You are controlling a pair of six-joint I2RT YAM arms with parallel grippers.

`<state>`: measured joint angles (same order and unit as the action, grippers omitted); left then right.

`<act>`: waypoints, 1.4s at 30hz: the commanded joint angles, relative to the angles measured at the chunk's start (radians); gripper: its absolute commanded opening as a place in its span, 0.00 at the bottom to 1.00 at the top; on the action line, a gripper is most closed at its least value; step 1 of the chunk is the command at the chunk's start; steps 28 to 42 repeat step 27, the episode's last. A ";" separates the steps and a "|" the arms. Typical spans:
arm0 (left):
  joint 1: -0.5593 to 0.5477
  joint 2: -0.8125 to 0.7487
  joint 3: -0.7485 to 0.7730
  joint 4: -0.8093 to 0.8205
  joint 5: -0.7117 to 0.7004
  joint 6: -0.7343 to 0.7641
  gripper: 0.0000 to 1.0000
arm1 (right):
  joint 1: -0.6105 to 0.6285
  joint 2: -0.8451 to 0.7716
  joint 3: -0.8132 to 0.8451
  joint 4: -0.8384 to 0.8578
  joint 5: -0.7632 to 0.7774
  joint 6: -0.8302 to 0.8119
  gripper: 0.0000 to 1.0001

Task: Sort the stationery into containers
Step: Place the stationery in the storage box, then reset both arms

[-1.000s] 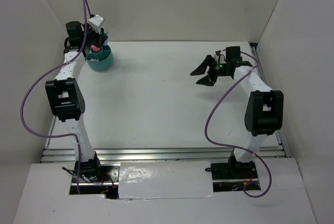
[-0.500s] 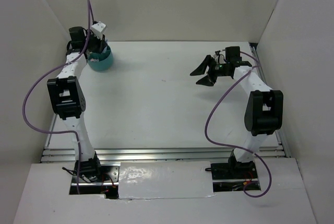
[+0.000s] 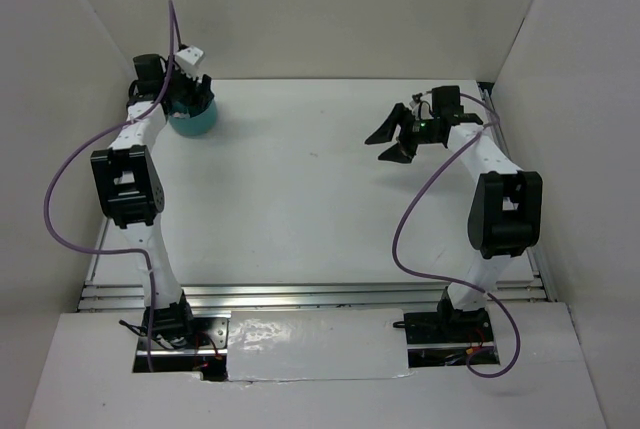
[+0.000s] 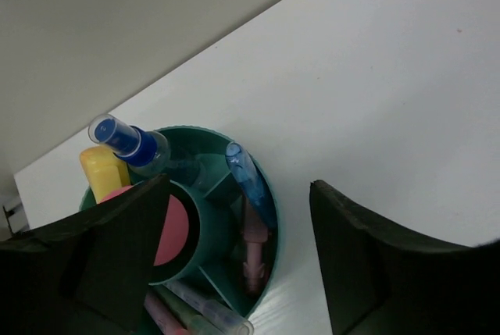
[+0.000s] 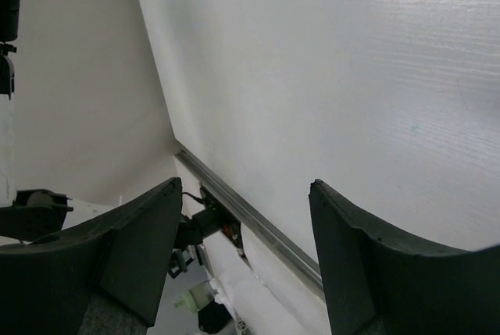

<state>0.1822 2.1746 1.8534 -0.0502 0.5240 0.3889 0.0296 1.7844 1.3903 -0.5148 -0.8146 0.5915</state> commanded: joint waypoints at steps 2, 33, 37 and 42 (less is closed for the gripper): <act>-0.010 -0.116 0.007 0.009 0.038 -0.056 0.95 | 0.006 -0.049 0.065 -0.062 0.034 -0.074 0.73; -0.369 -1.093 -0.913 -0.277 -0.591 -0.404 0.99 | -0.122 -0.879 -0.546 0.076 0.601 -0.608 0.96; -0.369 -1.093 -0.913 -0.277 -0.591 -0.404 0.99 | -0.122 -0.879 -0.546 0.076 0.601 -0.608 0.96; -0.369 -1.093 -0.913 -0.277 -0.591 -0.404 0.99 | -0.122 -0.879 -0.546 0.076 0.601 -0.608 0.96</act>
